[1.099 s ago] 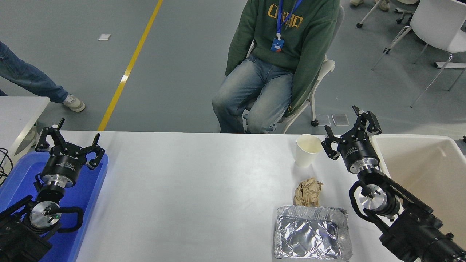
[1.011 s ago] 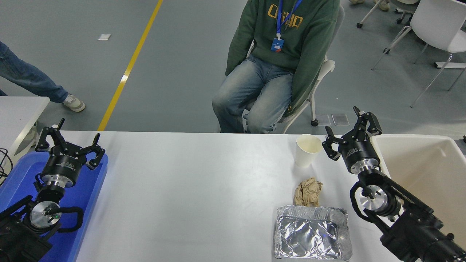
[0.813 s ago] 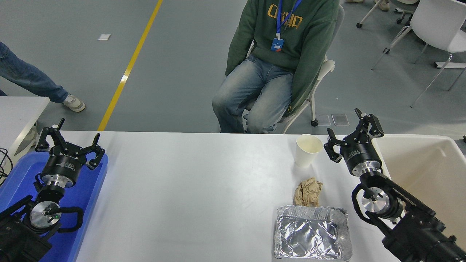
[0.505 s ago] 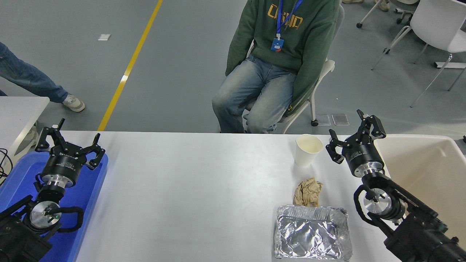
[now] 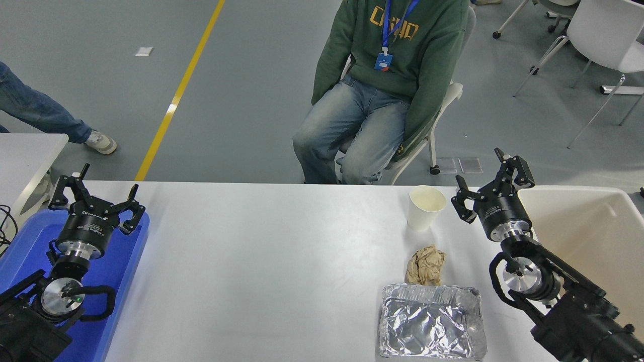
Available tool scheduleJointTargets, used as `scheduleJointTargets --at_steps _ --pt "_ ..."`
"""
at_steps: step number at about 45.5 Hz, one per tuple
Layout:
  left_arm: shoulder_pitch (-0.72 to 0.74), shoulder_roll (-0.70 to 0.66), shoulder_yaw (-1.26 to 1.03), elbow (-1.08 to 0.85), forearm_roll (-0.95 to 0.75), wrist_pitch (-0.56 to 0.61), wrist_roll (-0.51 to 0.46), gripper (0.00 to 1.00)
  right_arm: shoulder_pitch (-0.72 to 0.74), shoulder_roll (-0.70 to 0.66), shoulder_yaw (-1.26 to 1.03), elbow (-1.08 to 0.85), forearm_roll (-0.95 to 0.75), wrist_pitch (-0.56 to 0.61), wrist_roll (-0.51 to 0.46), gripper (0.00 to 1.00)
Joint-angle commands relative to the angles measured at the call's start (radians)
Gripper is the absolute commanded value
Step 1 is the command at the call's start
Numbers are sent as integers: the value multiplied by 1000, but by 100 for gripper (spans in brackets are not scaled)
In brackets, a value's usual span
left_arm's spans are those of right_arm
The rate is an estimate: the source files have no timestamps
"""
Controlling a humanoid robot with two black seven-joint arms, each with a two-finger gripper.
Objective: Clean the table surface
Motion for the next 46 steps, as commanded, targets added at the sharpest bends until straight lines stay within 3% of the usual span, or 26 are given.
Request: scheduleJointTargets --at_steps 1,46 --pt "0 0 -2 0 0 0 0 100 2 -1 -9 5 0 1 -2 100" --pt "-2 0 -2 -2 2 -2 -2 100 50 -72 -17 0 -15 -28 -56 100"
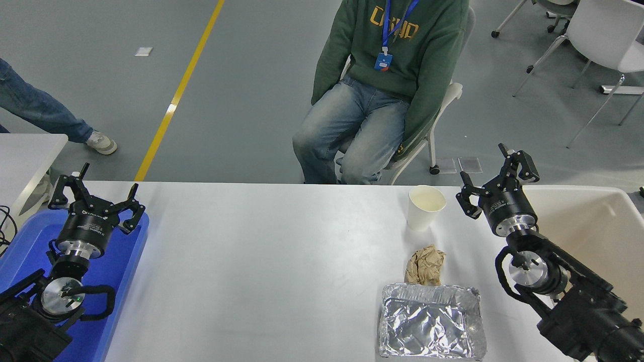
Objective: Clean the table surface
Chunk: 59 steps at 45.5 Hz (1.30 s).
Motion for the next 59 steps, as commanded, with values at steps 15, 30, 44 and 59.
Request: scheduleJointTargets --at_steps 15,30,44,59 --pt "0 0 0 -2 0 0 1 100 90 -112 -152 23 -48 -107 -121 100" --pt "0 0 0 0 0 0 1 100 183 -243 -358 91 -212 -107 -172 100" --pt "0 0 0 0 0 0 -1 100 241 -329 -505 241 -422 -92 -179 100" --pt "0 0 0 0 0 0 1 100 456 -364 -801 315 -497 -78 -245 100"
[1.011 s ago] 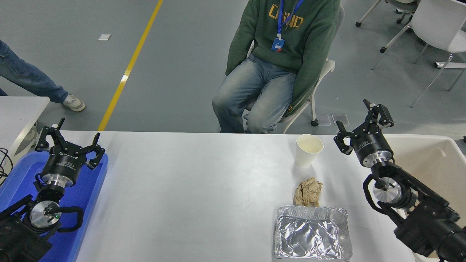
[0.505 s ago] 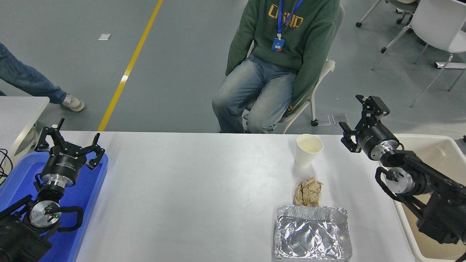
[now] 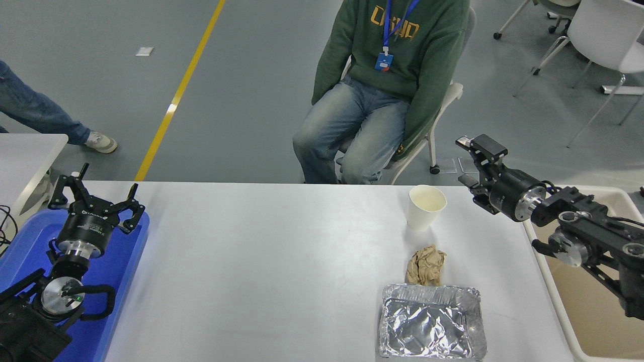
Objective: Clean the table surface
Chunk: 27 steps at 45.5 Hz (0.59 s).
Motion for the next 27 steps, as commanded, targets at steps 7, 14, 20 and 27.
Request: scheduleJointTargets --at_steps 7,14,20,27 --pt "0 0 0 0 0 0 1 100 247 -38 -345 62 -87 32 -37 100" --pt "0 0 0 0 0 0 -1 100 321 -37 -440 56 -121 53 -37 100" --pt "0 0 0 0 0 0 1 100 384 -26 -514 48 -125 93 -47 100" --pt "0 0 0 0 0 0 1 100 445 49 -603 -6 -139 96 -92 100"
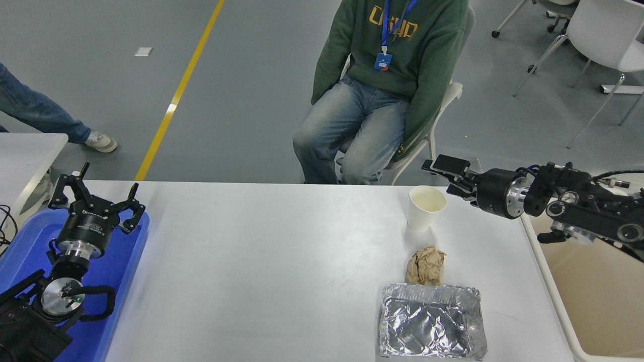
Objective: Clean the table surface
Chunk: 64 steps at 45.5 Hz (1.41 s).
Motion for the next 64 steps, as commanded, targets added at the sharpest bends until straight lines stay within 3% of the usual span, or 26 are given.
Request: scheduleJointTargets --at_steps 1,13,24,44,64 --pt "0 0 0 0 0 0 -1 100 109 81 -155 -60 -24 26 -51 100" --pt "0 0 0 0 0 0 1 100 143 187 -191 -120 -27 26 -199 100" --pt "0 0 0 0 0 0 -1 100 164 230 -236 -165 -26 12 -222 100" --pt "0 0 0 0 0 0 1 100 198 310 -234 -206 -23 -12 -388 99" --pt "0 0 0 -1 0 0 -1 100 65 436 -257 -419 -30 -23 -382 97"
